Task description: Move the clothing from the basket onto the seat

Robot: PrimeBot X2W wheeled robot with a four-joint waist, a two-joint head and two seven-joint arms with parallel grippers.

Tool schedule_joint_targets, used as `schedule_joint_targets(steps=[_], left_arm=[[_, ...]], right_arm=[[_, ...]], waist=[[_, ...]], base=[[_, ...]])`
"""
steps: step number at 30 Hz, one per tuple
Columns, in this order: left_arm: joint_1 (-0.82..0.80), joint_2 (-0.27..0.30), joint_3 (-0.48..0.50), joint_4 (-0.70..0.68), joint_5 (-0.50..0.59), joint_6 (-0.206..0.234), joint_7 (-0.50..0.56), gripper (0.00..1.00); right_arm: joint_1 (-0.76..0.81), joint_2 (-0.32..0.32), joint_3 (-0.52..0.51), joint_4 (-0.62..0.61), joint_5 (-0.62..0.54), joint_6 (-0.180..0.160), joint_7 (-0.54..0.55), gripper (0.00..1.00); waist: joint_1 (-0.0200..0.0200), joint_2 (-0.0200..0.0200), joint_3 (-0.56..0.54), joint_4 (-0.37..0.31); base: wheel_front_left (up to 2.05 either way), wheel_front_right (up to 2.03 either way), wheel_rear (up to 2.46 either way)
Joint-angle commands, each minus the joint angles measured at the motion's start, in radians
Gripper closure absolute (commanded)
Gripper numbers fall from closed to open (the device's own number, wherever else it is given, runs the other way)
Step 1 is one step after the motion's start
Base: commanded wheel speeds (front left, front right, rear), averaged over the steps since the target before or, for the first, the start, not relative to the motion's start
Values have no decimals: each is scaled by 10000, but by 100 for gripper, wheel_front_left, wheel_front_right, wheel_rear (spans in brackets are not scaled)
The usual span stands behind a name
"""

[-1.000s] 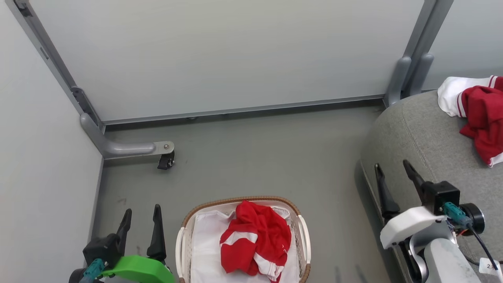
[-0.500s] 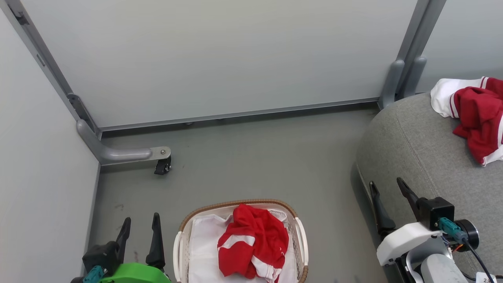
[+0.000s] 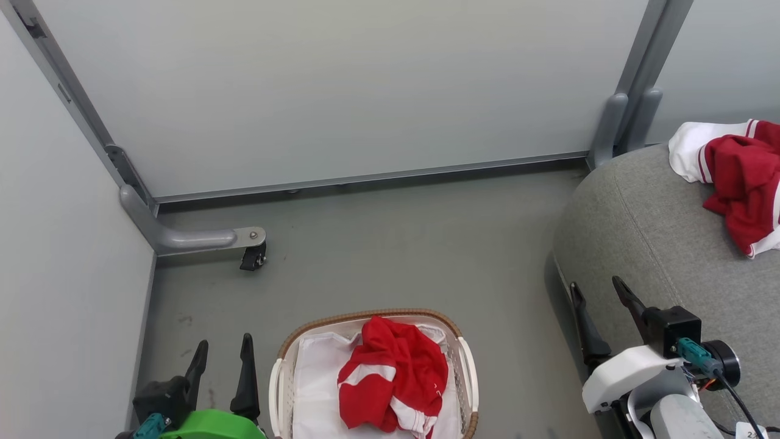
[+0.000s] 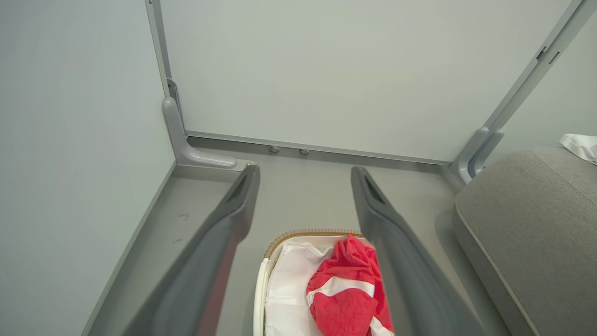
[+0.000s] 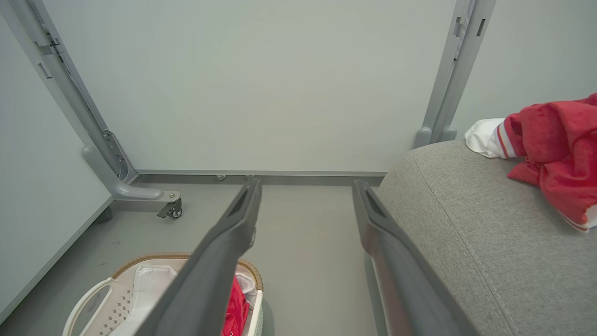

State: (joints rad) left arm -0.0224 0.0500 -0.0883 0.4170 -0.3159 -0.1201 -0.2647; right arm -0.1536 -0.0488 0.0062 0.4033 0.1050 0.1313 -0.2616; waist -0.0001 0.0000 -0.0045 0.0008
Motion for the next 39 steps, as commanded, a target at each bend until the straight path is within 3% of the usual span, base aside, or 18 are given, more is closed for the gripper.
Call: schedule_joint_targets(steps=[1, 8, 16, 20, 30, 39], left_arm=[[-95, 11, -5, -2, 13, -24, 6, 0], [-367, 10, -440, 216, 219, -47, 6, 0], [-1427, 16, -1542, 1518, 342, -87, 7, 0], [-2341, 22, -2190, 2470, -22, -107, 6, 0], [-4589, 34, -3464, 4943, 234, -110, 28, 0], [-5974, 234, -4026, 6680, 534, -111, 34, 0]], right_arm=[[-3, -32, -16, -20, 15, -10, -53, 0], [-126, -32, 113, -113, 60, -10, -53, 0], [-471, -35, 211, -551, -32, -12, -53, 0], [-913, -29, 252, -921, -41, -12, -53, 0], [-1807, -24, 575, -1902, 253, -10, -53, 0], [-2361, -21, 787, -2708, 666, -10, -51, 0]], waist=[[1, 0, 6, -6], [1, 0, 124, -142], [1, 0, 967, -630], [1, 0, 1907, -1079], [1, 0, 4384, -2292], [1, 0, 6246, -3017]], base=[[0, 0, 0], [0, 0, 0], [0, 0, 0], [0, 0, 0], [0, 0, 0], [0, 0, 0]])
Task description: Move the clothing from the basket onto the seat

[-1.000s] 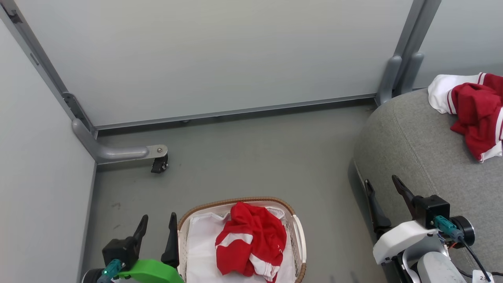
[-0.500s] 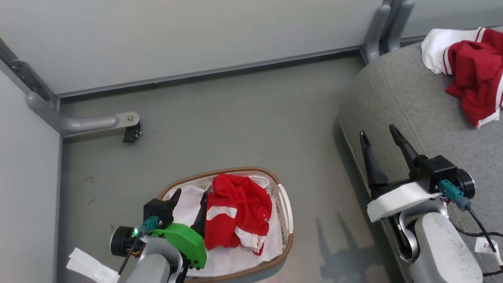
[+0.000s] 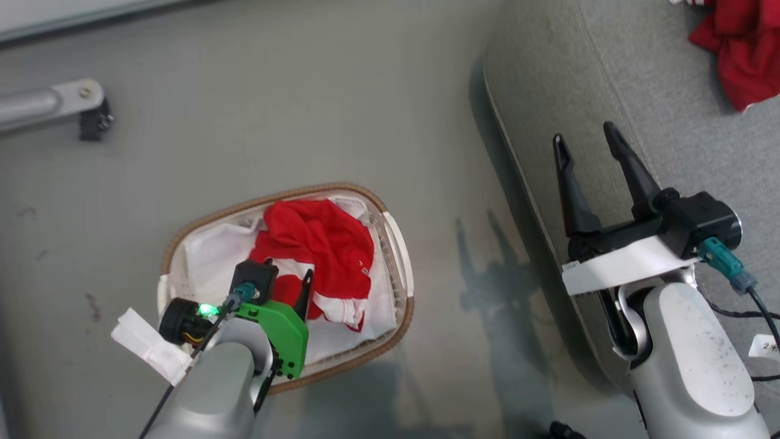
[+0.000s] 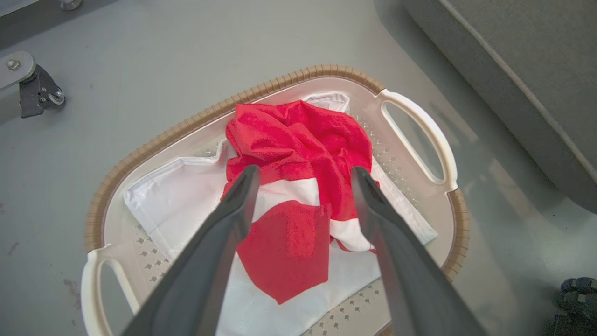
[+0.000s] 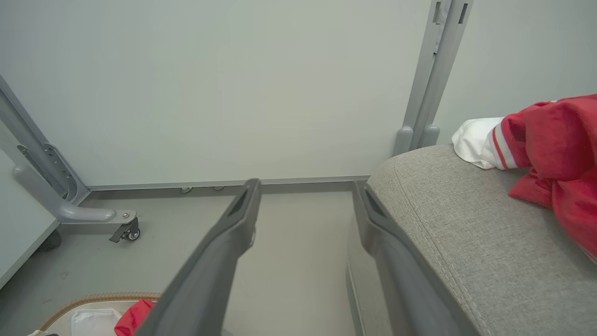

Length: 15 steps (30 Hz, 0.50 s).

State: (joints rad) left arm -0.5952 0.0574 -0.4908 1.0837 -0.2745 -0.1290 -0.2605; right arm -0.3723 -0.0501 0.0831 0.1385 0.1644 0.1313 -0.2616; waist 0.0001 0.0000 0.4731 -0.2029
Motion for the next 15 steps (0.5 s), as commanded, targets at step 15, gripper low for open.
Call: schedule_joint_targets(steps=[15], left_arm=[[-1674, 817, -460, 1556, 280, -24, 199, 0]], right_arm=[[-910, -9, 373, -667, 411, -12, -53, 0]], waist=[[-1, 0, 3296, -1299]], base=[[0, 0, 0]])
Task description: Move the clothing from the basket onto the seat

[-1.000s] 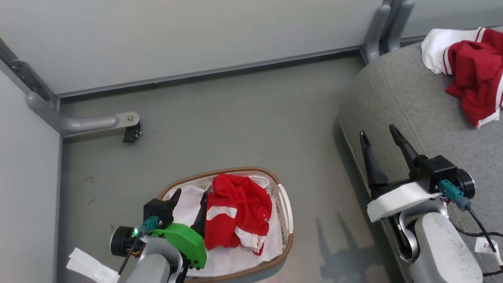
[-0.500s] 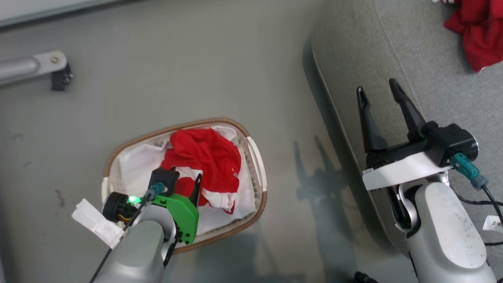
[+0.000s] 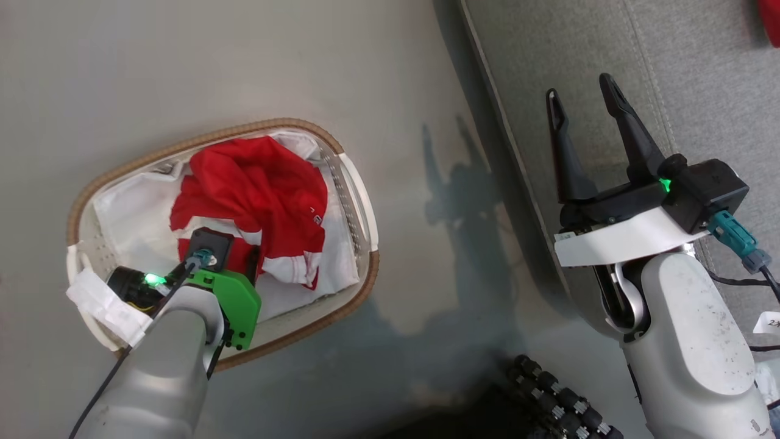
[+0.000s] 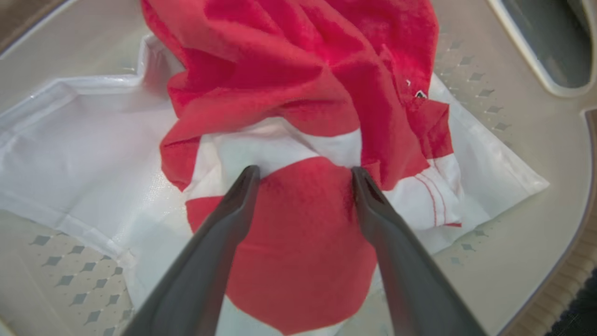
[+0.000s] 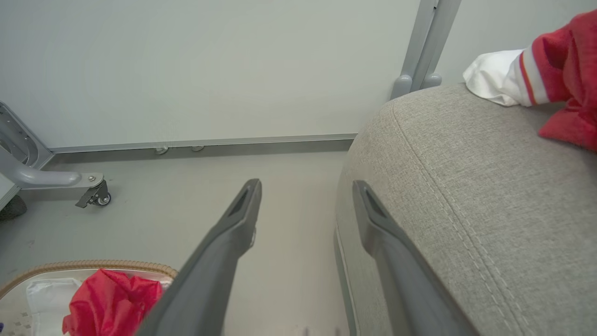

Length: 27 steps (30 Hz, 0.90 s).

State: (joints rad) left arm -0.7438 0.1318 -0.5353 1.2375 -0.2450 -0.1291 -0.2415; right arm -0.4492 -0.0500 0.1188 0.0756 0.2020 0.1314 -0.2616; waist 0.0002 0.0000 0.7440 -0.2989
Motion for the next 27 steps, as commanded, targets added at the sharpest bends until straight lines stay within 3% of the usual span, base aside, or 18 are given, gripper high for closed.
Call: schedule_joint_targets(steps=[1, 10, 12, 13, 15, 22, 27], left_arm=[[-246, 92, -13, 59, -36, -22, 20, 0], [-493, 226, -94, 337, -120, 248, 428, 0], [-519, 206, -119, 376, -135, 307, 549, 41], [-527, 191, -127, 397, -149, 327, 608, 70], [-532, 175, -162, 421, -168, 340, 739, 100], [-477, 137, -266, 461, -261, 316, 899, 100], [-302, 10, -334, 433, -314, 255, 452, 100]], right_arm=[[-171, -11, 31, -50, 51, -14, -53, 0], [-385, -12, 162, -89, 131, -12, -53, 0], [-411, -14, 186, -75, 148, -12, -53, 0], [-428, -14, 191, -65, 157, -12, -53, 0], [-441, -14, 205, -38, 171, -12, -53, 0], [-475, -14, 183, 59, 179, -12, -53, 0], [-354, -15, 74, 227, 14, -14, -51, 0]], waist=[[-2, 0, 648, -340], [-2, 0, 1001, -383], [-2, 0, 1023, -393], [-2, 0, 1025, -397], [-2, 0, 1018, -404], [-2, 0, 903, -385], [-2, 0, 523, -201]], base=[[0, 0, 0], [0, 0, 0], [0, 0, 0], [0, 0, 0], [0, 0, 0], [0, 0, 0], [0, 0, 0]])
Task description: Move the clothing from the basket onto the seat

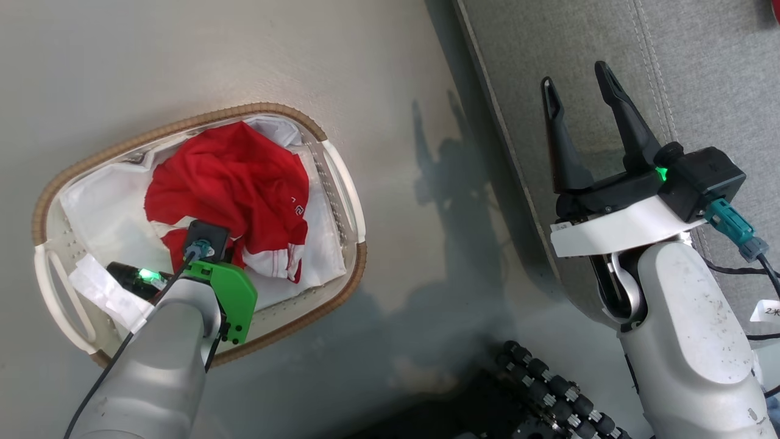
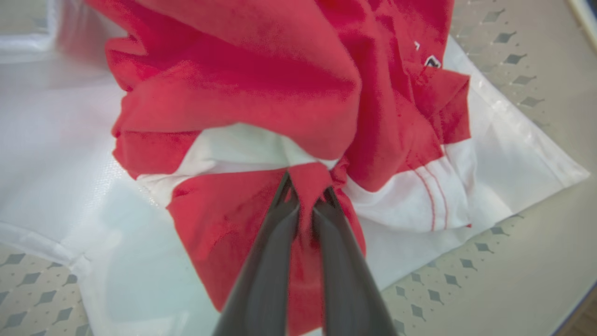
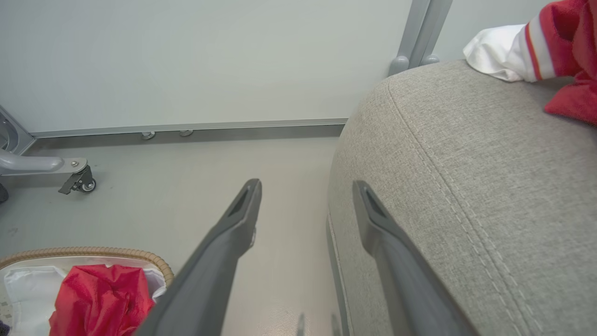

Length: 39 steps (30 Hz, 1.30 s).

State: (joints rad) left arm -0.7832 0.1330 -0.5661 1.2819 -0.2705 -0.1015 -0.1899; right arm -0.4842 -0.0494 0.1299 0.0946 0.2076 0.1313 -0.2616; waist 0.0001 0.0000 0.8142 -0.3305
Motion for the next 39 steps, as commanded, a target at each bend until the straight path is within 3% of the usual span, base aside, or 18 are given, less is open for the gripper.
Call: schedule_joint_targets(steps=[1, 14, 28, 39], left_arm=[[138, -30, -33, -37, -77, -34, -162, 100], [1065, -107, -288, -1571, -157, -249, -759, 100], [2319, 561, -853, -4495, 282, -293, -758, 100], [1136, 1664, -2232, -6307, -255, -279, -224, 100]], right_arm=[[27, -21, -55, 72, -70, -12, -53, 0], [857, -28, -498, 706, -939, -12, -53, 0], [2604, -27, -587, 1483, -1555, -12, -53, 0], [3664, -27, -49, 1713, -1655, -11, -53, 0]], waist=[[-1, 0, -292, 165], [-1, 0, -2930, 1317], [-1, 0, -6573, 2128], [-1, 0, -8328, 2309]], base=[[0, 0, 0], [0, 0, 0], [0, 0, 0], [0, 0, 0]])
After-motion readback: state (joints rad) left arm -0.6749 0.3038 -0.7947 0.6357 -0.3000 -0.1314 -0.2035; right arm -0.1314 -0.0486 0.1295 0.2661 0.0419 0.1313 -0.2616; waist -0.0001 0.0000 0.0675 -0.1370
